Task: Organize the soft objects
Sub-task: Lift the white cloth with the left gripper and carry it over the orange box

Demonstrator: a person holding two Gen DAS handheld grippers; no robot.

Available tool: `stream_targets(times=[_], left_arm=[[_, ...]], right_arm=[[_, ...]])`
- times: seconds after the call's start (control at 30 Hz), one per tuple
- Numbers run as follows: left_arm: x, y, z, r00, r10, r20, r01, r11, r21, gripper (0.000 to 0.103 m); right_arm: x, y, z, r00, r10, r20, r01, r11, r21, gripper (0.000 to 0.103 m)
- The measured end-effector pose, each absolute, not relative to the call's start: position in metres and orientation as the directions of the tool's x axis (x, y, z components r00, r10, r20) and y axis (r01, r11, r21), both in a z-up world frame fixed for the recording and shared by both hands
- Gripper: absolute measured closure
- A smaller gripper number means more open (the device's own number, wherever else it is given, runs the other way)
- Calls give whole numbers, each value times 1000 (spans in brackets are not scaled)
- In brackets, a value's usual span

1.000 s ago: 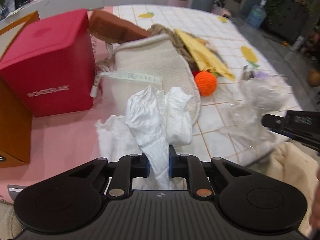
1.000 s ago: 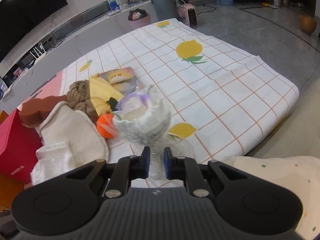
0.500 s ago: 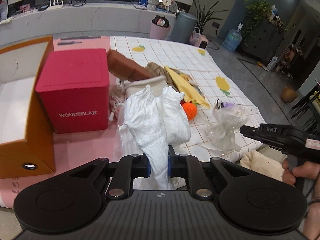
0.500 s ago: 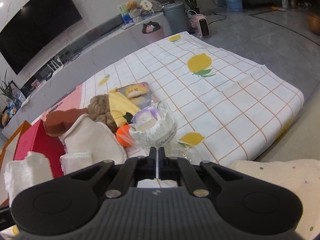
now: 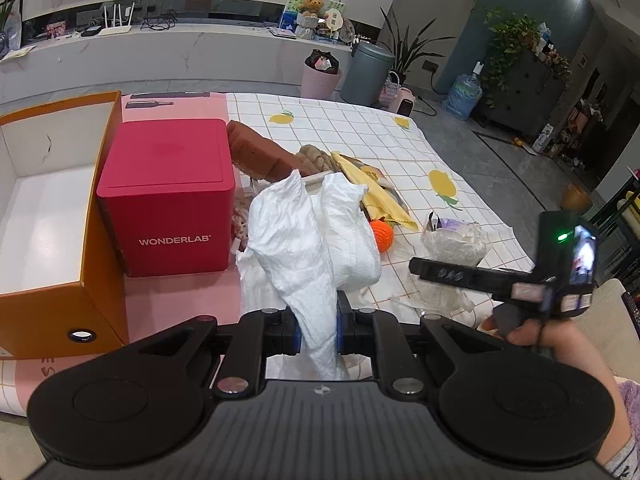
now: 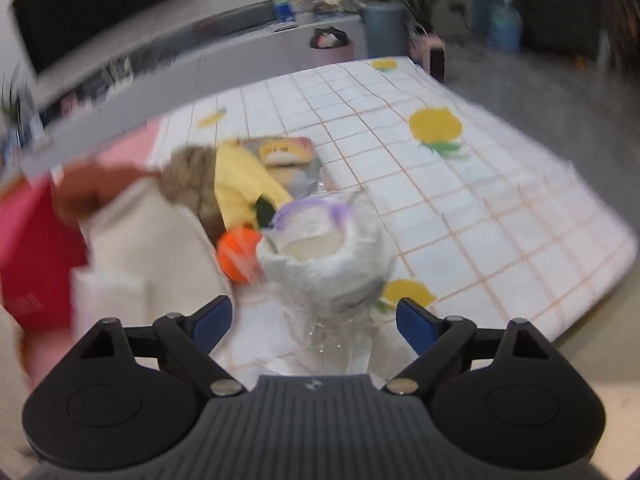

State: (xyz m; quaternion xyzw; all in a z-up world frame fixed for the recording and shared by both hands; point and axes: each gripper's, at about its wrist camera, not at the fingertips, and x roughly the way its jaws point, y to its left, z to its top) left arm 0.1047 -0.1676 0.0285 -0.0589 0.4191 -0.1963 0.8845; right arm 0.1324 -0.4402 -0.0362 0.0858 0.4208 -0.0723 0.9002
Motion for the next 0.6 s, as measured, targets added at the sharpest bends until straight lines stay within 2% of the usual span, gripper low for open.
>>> stream_targets(times=[0.07, 0.1, 0.2, 0.33, 0.6], left_arm=[[105, -168, 27, 570, -395, -720, 296, 917, -268, 86], [106, -169, 26, 570, -394, -721, 297, 917, -267, 86], [106, -169, 26, 573, -396, -718, 300, 916, -265, 86], [106, -168, 26, 574, -403, -713, 303, 913, -272, 87], [100, -165, 35, 591, -418, -690, 326, 906, -270, 87]], right_arm=[[134, -435, -41, 649, -106, -754, 174, 985, 12, 16], [135, -433, -43, 655, -119, -747, 163, 987, -15, 20], [137, -435, -47, 653, -132, -746, 150, 988, -43, 51], [133, -439, -42, 665, -101, -740, 147, 989, -3, 56], [118, -437, -19, 716, -59, -696, 152, 986, 73, 56]])
